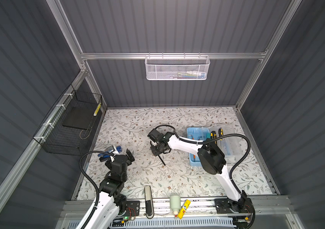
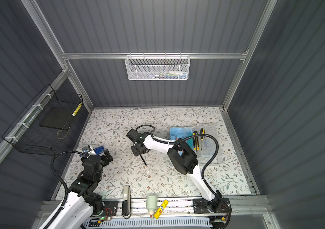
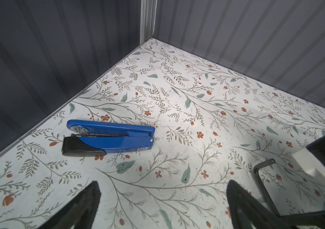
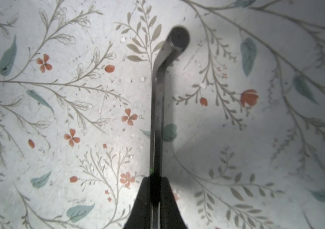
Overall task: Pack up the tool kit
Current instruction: 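Carry the black hex key over the blue box with the right gripper, then lower the black hex key into the box and open the right gripper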
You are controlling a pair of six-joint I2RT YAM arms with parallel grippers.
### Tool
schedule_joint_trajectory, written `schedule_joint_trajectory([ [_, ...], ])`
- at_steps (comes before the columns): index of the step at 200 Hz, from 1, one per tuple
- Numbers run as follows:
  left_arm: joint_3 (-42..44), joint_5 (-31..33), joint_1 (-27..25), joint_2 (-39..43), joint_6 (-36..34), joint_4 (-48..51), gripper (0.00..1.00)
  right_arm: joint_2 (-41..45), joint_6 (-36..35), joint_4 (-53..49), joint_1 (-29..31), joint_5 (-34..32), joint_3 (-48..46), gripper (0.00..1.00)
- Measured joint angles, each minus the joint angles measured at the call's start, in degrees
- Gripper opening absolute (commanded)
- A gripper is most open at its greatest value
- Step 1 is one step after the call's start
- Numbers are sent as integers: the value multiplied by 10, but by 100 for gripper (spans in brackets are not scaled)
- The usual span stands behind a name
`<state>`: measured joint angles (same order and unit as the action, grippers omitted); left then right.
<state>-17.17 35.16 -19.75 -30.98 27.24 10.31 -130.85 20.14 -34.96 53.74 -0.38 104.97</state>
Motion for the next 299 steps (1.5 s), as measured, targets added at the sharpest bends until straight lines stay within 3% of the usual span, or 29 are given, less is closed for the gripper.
schedule_joint_trajectory([
  [83, 0, 0, 1, -3, 0, 0, 99, 146, 25, 42, -48, -33, -135, 0],
  [186, 0, -2, 1, -4, 0, 0, 99, 396, 33, 35, -174, -93, -326, 0],
  [252, 0, -2, 1, -6, 0, 0, 99, 401, 23, 21, -225, -117, -381, 0],
  [299, 0, -2, 1, -7, 0, 0, 100, 346, 21, 23, -234, -132, -383, 0],
])
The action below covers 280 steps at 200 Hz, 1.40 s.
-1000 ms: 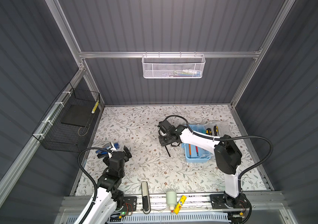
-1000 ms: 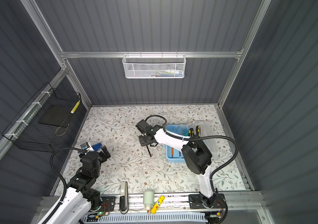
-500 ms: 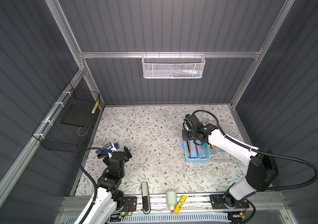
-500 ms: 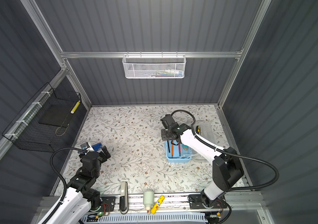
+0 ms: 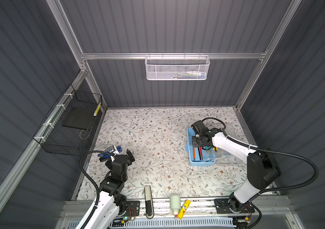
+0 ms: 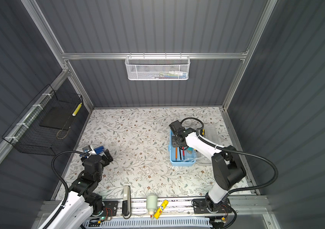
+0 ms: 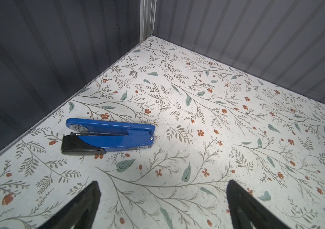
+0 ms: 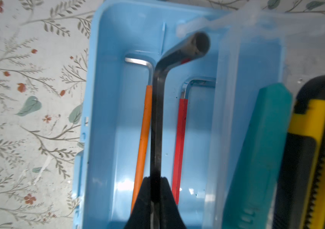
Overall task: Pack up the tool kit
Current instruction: 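Lower the black hex key into the box and open the right gripper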
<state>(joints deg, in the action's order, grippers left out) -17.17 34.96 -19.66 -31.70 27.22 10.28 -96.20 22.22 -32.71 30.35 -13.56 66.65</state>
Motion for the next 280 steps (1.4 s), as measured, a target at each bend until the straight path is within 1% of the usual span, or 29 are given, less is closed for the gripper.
schedule_joint_trajectory([
  [45, 0, 0, 0, -4, 0, 0, 99, -70, 2, 3, -3, -5, 7, 0],
  [82, 0, 0, 0, -5, 0, 0, 99, -99, 5, 10, -5, -11, 31, 0],
  [93, 0, 0, 0, -4, 0, 0, 100, -106, 7, 13, -7, -12, 39, 6],
  [103, 0, 0, 0, -4, 0, 0, 100, -113, 7, 15, -8, -13, 47, 8],
  [127, 0, -2, 0, -4, -1, 0, 99, -120, 9, 15, -10, -13, 57, 19],
  [139, 0, -7, 0, -4, -5, -1, 99, -120, 9, 13, -10, -13, 59, 22],
  [156, 0, -24, 0, -6, -17, -11, 99, -120, 11, 7, -10, -12, 64, 28],
  [187, 0, -70, 0, -37, -40, -39, 99, -110, 5, -12, -10, -12, 77, 36],
  [210, -29, -132, 0, -92, -48, -40, 99, -65, 2, -31, -10, -9, 81, 43],
  [224, -75, -181, 0, -147, -46, -40, 99, -16, -2, -38, -10, -7, 81, 45],
  [233, -109, -210, -3, -179, -43, -43, 99, 24, -5, -43, -11, -6, 81, 49],
  [247, -166, -247, -19, -231, -38, -57, 99, 90, -7, -43, -17, -6, 78, 52],
  [260, -223, -254, -63, -283, -37, -66, 99, 155, -6, -41, -33, -5, 63, 54],
  [280, -319, -253, -167, -384, -45, -78, 99, 258, -3, -37, -81, 8, 11, 56],
])
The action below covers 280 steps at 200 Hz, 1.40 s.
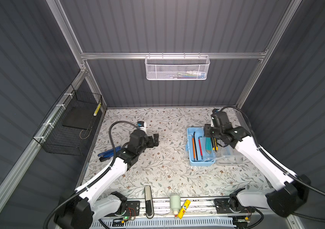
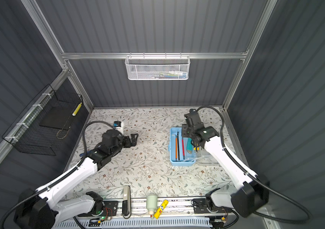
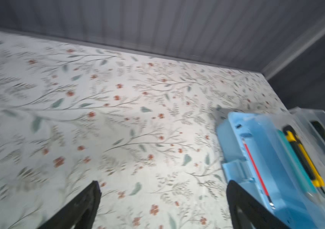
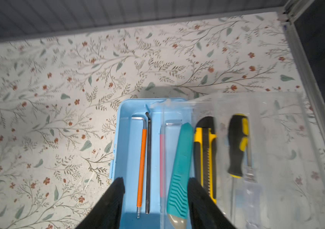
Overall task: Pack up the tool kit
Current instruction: 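Move the left gripper to the box edge while the right reaches the lid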
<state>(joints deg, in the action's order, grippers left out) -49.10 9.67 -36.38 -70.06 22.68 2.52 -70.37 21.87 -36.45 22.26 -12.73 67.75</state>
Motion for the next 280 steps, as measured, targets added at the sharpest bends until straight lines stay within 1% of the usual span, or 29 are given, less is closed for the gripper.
schedule_joint_trajectory([
  [15, -67, -9, -52, -83, -1, -5, 99, 68, 5, -1, -51, 17, -47, 58],
  [28, -119, -10, -74, -151, -1, 0, 99, 118, 11, -7, -97, 38, -81, 59],
  [43, -174, -12, -83, -221, -2, 16, 99, 163, 20, -10, -140, 64, -109, 60],
  [63, -249, -14, -90, -306, -5, 50, 99, 199, 27, -10, -174, 99, -127, 62],
  [96, -322, -25, -96, -389, -10, 87, 98, 222, 26, -14, -216, 136, -134, 64],
  [125, -347, -40, -105, -422, -11, 109, 95, 240, 20, -24, -240, 151, -146, 65],
  [168, -372, -49, -120, -453, -15, 150, 93, 243, 9, -35, -268, 154, -159, 65],
  [194, -374, -42, -122, -460, -18, 177, 93, 235, 4, -36, -281, 160, -159, 66],
  [229, -375, -21, -126, -459, -22, 180, 90, 200, -4, -34, -286, 179, -159, 66],
  [255, -353, -10, -123, -443, -21, 177, 87, 181, -9, -28, -286, 197, -157, 66],
  [280, -295, -7, -100, -401, -15, 172, 83, 164, -16, -17, -287, 218, -149, 65],
])
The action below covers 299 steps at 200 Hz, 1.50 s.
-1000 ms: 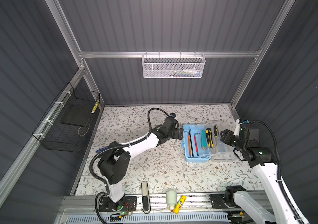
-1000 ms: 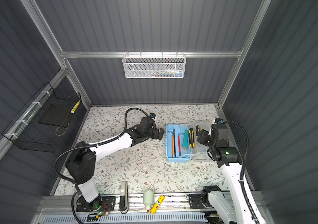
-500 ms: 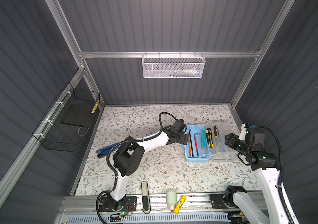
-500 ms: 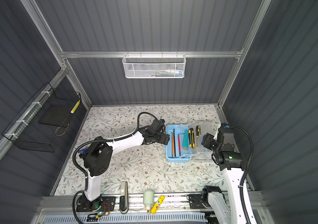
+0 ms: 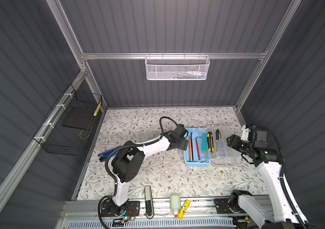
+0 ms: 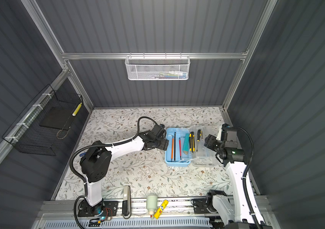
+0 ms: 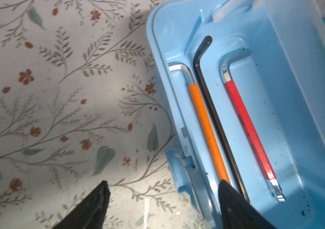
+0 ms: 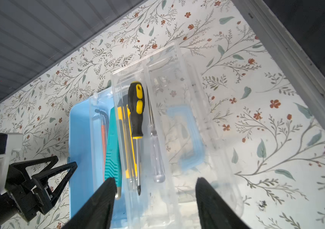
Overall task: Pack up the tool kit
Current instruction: 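Move the left gripper to the box edge while the right reaches the lid, then fold the clear lid over the box with the right gripper while the left steadies it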
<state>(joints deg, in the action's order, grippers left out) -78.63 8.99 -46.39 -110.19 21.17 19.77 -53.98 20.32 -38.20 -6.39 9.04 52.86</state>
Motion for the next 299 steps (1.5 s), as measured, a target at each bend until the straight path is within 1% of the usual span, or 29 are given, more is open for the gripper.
schedule_joint_trajectory([
  [23, 50, 8, 27, 42, 5, 3, 77, -14, -4, 14, 0, 24, 3, 64],
  [40, 82, 18, 43, 70, 8, 11, 64, -22, -7, 18, 0, 38, 4, 64],
  [51, 96, 29, 48, 88, 12, 26, 62, -27, -11, 19, -1, 44, 8, 64],
  [60, 104, 39, 49, 101, 11, 42, 67, -31, -14, 18, -4, 48, 13, 63],
  [67, 108, 48, 50, 111, 12, 56, 74, -35, -16, 19, -8, 51, 18, 62],
  [71, 108, 53, 51, 117, 9, 64, 80, -37, -18, 19, -12, 53, 21, 62],
  [74, 109, 56, 52, 122, 13, 70, 82, -38, -18, 19, -14, 55, 22, 62],
  [87, 108, 70, 54, 144, 11, 86, 85, -42, -21, 24, -31, 65, 24, 59],
  [106, 105, 78, 62, 181, 6, 96, 94, -50, -21, 41, -58, 89, 17, 55],
  [120, 96, 79, 70, 204, 3, 96, 94, -58, -15, 60, -70, 112, -3, 49],
  [127, 92, 79, 76, 212, 2, 94, 89, -65, -12, 67, -71, 124, -13, 45],
  [137, 91, 79, 89, 221, 0, 85, 75, -80, -10, 79, -71, 141, -31, 42],
  [146, 91, 78, 102, 223, -7, 78, 56, -93, -7, 89, -71, 154, -50, 37],
  [162, 99, 73, 130, 218, -21, 61, 23, -115, -1, 100, -72, 170, -84, 31],
  [169, 107, 68, 145, 211, -24, 54, 13, -120, 1, 104, -73, 174, -98, 28],
  [179, 118, 58, 164, 200, -29, 42, 0, -121, 3, 110, -74, 177, -117, 24],
  [204, 158, 22, 193, 165, -46, 9, 0, -118, 16, 133, -80, 180, -164, 8],
  [217, 179, -14, 193, 153, -52, -17, 0, -123, 33, 160, -84, 190, -191, 4],
  [234, 214, -68, 189, 148, -55, -61, 0, -148, 55, 200, -86, 207, -223, 1],
  [249, 239, -102, 187, 148, -55, -96, 0, -177, 69, 227, -86, 214, -241, 0],
  [299, 268, -162, 182, 148, -53, -171, 0, -232, 90, 297, -86, 237, -246, 0],
])
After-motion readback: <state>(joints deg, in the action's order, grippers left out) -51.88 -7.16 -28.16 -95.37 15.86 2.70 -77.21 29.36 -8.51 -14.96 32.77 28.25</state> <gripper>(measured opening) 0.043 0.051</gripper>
